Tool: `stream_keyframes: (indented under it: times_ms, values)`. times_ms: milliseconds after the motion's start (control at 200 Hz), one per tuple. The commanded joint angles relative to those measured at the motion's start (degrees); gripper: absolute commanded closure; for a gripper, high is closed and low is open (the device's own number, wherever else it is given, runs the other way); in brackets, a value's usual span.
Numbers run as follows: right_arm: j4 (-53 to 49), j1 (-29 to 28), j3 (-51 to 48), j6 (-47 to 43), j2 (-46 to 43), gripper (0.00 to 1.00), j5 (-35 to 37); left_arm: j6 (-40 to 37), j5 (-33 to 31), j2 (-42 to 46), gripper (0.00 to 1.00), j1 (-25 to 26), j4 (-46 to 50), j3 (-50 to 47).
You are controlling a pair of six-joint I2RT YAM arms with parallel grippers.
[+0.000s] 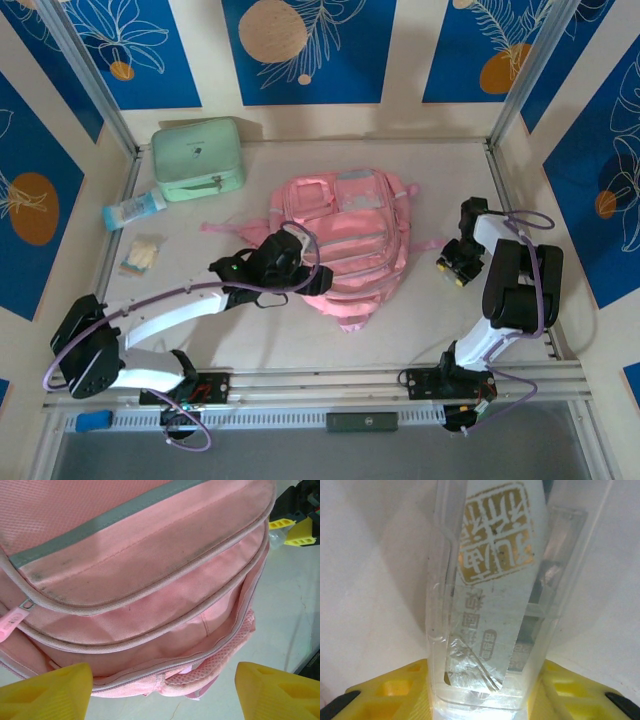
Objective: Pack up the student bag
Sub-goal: Pick up the loose stationery from the middle-right of the table, then open the student bag at the center of the table.
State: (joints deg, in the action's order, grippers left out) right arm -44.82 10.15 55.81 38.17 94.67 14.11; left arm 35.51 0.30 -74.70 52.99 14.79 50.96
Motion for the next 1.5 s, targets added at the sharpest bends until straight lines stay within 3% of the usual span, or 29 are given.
stream_keyframes:
  times_ms: [0,250,485,700,810,930,1095,1330,1496]
  values:
    - [-1.8,-1.7,1.0,-2.0,-3.0,0.61,-1.5,-0.3,-1.8,2.0,0.24,-0.4,2.0,0.6]
    - [-8.4,-9.5,4.5,-2.5,-7.6,0.61,-0.3,-4.6,-3.3,5.0,0.23,-3.6,6.0,1.5]
    - [-17.0,-17.4,7.0,-2.6,-14.1,0.62,-1.4,-24.6,-3.1,2.0,0.2,-5.8,7.1,6.3]
    - [-22.8,-22.9,9.8,-3.3,-17.8,0.63,-3.9,-37.6,3.0,-8.8,0.16,-5.5,1.9,11.7]
    - [-23.4,-24.7,10.3,-3.2,-19.0,0.64,-6.4,-43.4,2.6,-13.4,0.13,-5.0,1.0,14.0]
    - [-23.9,-26.6,11.1,-3.0,-19.5,0.64,-7.0,-47.8,-1.3,-16.5,0.09,-5.0,1.5,16.6]
    - [-24.1,-27.1,11.9,-3.6,-19.5,0.64,-7.4,-52.4,4.3,-19.2,0.09,-4.8,5.2,19.1]
    - [-23.2,-28.1,12.4,-4.2,-19.2,0.65,-8.6,-55.1,2.7,-21.9,0.08,-4.7,6.7,22.2]
    - [-23.0,-29.0,12.4,-4.7,-19.2,0.65,-8.9,-57.3,-2.6,-23.3,0.08,-5.0,5.8,23.6]
